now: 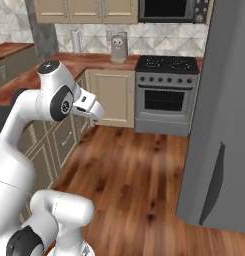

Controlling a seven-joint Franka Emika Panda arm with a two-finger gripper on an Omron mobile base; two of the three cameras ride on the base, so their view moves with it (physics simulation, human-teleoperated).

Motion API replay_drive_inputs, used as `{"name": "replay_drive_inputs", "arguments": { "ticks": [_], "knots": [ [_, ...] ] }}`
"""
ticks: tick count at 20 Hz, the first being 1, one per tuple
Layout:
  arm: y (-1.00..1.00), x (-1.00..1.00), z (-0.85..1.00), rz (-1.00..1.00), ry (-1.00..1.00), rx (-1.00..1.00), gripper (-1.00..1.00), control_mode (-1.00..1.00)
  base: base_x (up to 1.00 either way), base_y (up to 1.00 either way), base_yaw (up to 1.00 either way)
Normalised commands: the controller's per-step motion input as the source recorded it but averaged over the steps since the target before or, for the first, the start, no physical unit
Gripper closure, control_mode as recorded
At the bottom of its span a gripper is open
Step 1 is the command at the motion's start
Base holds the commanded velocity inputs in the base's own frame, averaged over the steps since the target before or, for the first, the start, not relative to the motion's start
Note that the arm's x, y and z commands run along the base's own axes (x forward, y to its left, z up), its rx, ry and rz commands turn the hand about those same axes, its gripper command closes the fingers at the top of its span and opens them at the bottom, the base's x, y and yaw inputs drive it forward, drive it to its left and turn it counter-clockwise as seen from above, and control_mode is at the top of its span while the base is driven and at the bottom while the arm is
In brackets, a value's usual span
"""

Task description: Gather the squash and lemon wedge from the fridge and place them on a tray on the dining counter. Then gather the steak and chicken drumstick from the fridge and place them on the other tray.

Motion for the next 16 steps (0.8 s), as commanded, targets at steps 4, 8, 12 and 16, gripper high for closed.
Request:
{"name": "replay_drive_inputs", "arguments": {
  "ticks": [4, 8, 12, 16],
  "knots": [
    [0.00, 0.00, 0.00, 0.00, 0.00, 0.00, -1.00, 1.00, 0.58, 0.00, -0.30],
    [0.00, 0.00, 0.00, 0.00, 0.00, 0.00, -1.00, 1.00, 0.55, 0.01, -0.34],
    [0.00, 0.00, 0.00, 0.00, 0.00, 0.00, -1.00, 1.00, 0.41, 0.16, -0.37],
    [0.00, 0.00, 0.00, 0.00, 0.00, 0.00, -1.00, 1.00, 0.18, 0.21, -0.40]
  ]
}}
